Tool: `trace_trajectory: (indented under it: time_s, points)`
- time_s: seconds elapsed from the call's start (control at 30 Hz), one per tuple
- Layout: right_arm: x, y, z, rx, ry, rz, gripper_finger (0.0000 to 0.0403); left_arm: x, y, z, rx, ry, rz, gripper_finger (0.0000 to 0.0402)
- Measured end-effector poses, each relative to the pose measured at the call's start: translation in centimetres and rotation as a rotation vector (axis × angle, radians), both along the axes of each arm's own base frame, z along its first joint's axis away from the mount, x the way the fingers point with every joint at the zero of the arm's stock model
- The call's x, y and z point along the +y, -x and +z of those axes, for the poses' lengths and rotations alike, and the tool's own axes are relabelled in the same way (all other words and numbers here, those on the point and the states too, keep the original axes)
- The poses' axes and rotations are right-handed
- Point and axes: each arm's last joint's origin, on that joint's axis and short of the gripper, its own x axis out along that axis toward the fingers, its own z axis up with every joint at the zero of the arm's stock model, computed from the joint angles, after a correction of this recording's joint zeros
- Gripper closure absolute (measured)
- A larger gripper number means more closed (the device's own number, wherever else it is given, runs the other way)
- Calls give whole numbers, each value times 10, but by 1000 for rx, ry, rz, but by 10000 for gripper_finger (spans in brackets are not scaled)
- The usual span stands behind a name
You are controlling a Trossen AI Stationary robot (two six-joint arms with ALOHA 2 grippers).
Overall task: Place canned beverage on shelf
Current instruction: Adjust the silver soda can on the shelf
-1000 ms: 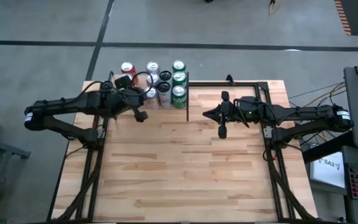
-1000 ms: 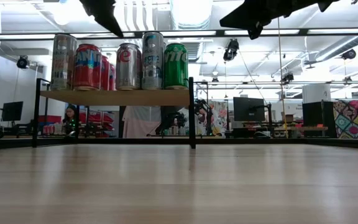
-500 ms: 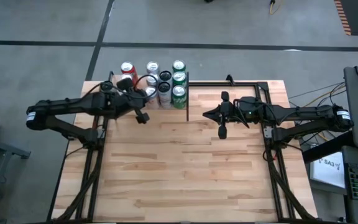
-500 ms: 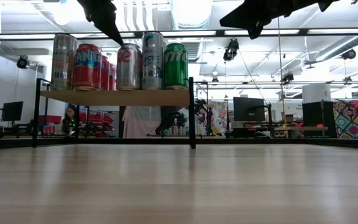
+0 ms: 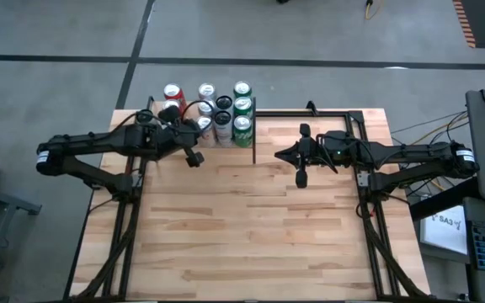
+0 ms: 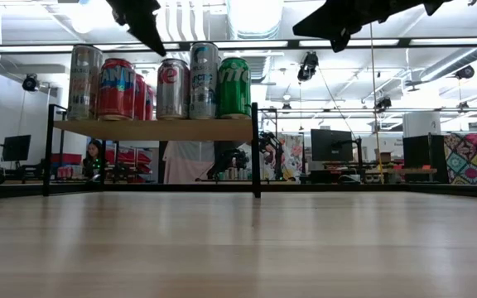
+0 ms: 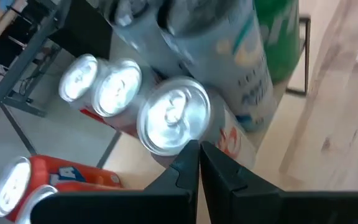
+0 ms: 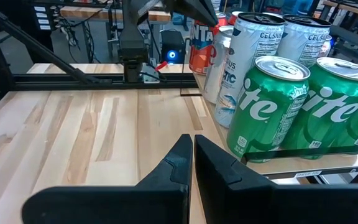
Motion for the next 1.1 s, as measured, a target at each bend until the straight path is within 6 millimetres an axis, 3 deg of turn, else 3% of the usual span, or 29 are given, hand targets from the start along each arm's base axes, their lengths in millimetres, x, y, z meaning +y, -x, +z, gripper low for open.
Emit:
trace_trajectory:
  time_s: [0.2,0.6,1.1]
  points:
    - [0,0,0,0,0,0,394,2,2,7,9,-83,36,402]
    - [0,0,0,0,-10,-2,394,4,-6,-7,74,-97,42,402]
    - [0,0,0,4,-10,-2,394,3,-7,6,44,-110,15,402]
